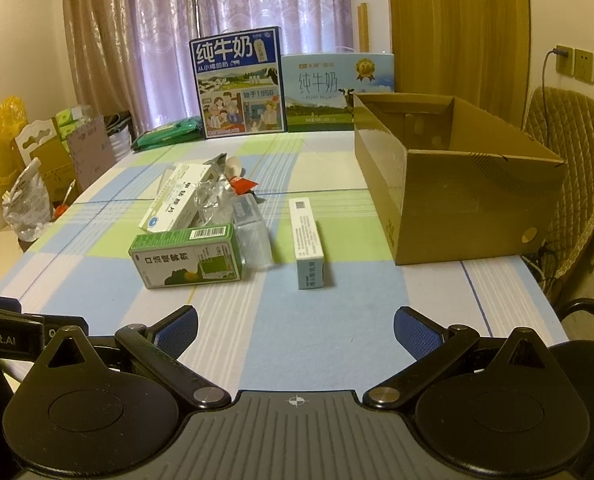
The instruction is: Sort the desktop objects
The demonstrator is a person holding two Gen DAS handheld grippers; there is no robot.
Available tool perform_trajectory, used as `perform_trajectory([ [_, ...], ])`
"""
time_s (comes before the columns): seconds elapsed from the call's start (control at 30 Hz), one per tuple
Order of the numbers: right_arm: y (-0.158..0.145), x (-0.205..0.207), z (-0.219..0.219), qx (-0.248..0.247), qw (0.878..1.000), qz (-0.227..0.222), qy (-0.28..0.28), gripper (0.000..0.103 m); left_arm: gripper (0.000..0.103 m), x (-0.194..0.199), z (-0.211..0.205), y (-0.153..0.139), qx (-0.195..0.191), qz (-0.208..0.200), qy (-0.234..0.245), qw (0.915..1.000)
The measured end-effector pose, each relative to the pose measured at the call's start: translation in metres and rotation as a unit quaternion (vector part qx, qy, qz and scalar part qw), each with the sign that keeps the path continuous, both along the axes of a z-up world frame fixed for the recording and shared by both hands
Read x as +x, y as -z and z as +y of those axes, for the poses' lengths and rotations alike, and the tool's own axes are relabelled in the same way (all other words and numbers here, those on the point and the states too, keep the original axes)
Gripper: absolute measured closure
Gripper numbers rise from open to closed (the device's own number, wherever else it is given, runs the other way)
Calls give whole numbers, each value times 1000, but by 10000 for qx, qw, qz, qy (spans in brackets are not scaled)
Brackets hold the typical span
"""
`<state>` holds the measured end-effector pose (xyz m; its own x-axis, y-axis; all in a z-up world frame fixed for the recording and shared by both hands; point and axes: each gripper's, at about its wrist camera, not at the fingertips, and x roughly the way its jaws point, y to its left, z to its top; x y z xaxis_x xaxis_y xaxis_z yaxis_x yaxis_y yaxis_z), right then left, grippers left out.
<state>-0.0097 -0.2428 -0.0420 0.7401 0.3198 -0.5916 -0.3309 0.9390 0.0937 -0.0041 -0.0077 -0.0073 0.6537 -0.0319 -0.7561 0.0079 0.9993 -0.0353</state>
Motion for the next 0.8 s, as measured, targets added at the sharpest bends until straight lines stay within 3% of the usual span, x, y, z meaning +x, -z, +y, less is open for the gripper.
perform_trajectory([
  [0.8,3,7,-1,104,9997,225,17,2,1,0,2,0,-70,12,3,10000],
])
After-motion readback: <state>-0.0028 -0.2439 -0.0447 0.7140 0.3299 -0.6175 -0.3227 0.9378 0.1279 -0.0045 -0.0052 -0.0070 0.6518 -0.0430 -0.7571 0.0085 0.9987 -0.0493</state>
